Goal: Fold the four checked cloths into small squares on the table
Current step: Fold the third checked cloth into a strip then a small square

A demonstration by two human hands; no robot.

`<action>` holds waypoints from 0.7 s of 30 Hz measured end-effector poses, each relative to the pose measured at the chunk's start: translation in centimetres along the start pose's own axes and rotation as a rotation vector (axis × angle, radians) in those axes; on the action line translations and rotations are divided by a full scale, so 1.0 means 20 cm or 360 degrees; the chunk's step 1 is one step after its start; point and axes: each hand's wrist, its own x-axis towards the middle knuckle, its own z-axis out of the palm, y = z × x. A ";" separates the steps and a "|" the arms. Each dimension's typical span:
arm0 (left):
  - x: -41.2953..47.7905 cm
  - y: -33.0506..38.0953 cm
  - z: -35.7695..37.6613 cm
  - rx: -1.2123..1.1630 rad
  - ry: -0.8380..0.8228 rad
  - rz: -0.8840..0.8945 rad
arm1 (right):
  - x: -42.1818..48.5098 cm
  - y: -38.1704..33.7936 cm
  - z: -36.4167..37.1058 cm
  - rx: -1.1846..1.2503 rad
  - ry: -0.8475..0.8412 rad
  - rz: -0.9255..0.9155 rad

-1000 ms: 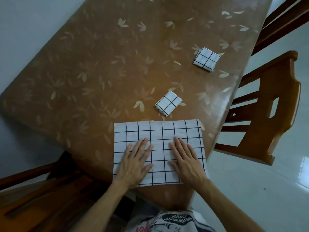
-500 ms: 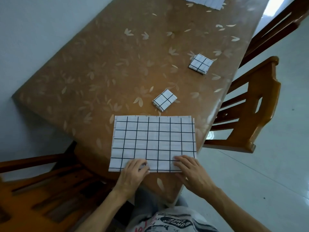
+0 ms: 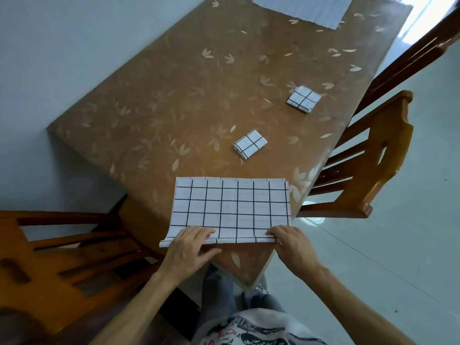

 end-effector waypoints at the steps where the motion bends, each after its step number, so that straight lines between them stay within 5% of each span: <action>1: -0.02 -0.03 -0.02 0.0047 -0.0009 -0.0009 | 0.00 0.01 -0.03 0.0023 -0.0003 0.0015; 5: -0.04 -0.15 -0.11 -0.0013 0.0076 -0.0326 | 0.06 0.06 -0.13 0.0184 -0.0073 0.0079; 11: 0.11 -0.31 -0.26 -0.0909 0.0099 -0.1060 | 0.22 0.14 -0.23 0.0808 -0.0045 0.0609; 16: 0.25 -0.36 -0.21 -0.1051 0.0203 -0.1312 | 0.40 0.15 -0.25 0.1183 0.0003 0.0962; 21: 0.36 -0.37 -0.18 -0.0923 0.0241 -0.1375 | 0.54 0.15 -0.22 0.1160 0.0039 0.1093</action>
